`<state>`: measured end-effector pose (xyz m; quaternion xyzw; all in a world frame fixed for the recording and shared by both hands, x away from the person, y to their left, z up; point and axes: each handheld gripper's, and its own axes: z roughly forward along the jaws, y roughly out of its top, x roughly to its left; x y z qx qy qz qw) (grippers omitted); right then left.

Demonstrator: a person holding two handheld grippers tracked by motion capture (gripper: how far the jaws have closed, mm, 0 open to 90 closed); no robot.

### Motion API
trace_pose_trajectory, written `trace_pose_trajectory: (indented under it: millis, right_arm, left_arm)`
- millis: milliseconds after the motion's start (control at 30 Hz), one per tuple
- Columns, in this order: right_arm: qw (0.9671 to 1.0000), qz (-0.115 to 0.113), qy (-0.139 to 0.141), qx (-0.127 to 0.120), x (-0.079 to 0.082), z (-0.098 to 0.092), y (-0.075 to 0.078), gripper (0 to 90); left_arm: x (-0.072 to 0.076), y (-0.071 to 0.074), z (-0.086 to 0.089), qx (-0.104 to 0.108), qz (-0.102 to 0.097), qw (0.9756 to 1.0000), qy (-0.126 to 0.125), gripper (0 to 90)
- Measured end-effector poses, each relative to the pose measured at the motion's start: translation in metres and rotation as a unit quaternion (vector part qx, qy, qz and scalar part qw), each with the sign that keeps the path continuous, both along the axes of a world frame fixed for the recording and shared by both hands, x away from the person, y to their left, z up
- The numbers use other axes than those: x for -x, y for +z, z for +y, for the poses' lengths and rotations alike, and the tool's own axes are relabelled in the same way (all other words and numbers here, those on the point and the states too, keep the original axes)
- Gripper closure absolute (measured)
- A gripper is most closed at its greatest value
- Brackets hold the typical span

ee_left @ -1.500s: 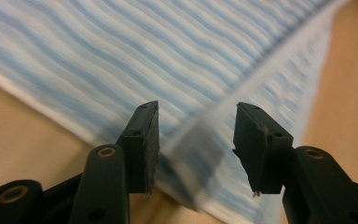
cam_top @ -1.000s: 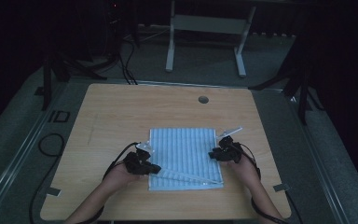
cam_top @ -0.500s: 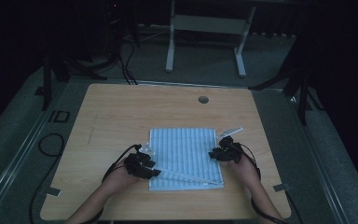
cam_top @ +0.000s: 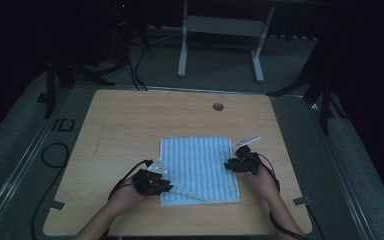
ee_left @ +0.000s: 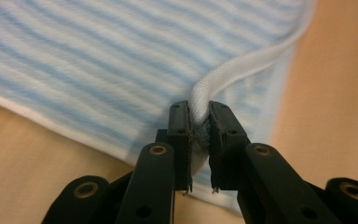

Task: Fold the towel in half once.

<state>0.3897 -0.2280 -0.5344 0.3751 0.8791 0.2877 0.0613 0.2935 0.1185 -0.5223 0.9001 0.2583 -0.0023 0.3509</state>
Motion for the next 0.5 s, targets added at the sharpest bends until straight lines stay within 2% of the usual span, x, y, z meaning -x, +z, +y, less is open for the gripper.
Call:
trace_pose_trajectory:
  millis: [33, 67, 167, 333, 400, 500]
  right_arm:
    - [1.0000, 0.000, 0.000, 0.000, 0.000, 0.000, 0.000, 69.9]
    - [1.0000, 0.000, 0.000, 0.001, 0.000, 0.000, 0.000, 69.8]
    - [1.0000, 0.001, -0.001, 0.002, 0.000, 0.001, 0.000, 69.6]
    - [1.0000, 0.003, 0.000, 0.005, 0.000, 0.002, 0.001, 67.4]
    - [0.9999, 0.004, 0.002, 0.010, 0.001, 0.004, 0.002, 65.1]
    - [0.9998, -0.003, 0.012, 0.018, 0.003, 0.007, 0.005, 59.9]
  left_arm:
    - [0.008, 0.002, 0.002, 0.003, 0.015, 0.9999, -0.005, 76.1]
    - [0.011, 0.003, 0.004, -0.001, 0.016, 0.9999, -0.002, 72.0]
    - [0.021, 0.001, 0.009, -0.010, 0.022, 0.9997, 0.000, 67.3]
    - [0.034, -0.004, 0.015, -0.025, 0.049, 0.9984, -0.016, 62.6]
    - [0.036, -0.004, 0.018, -0.026, 0.047, 0.9985, -0.013, 60.7]
    - [0.030, -0.002, 0.027, -0.014, 0.043, 0.9989, 0.010, 59.7]
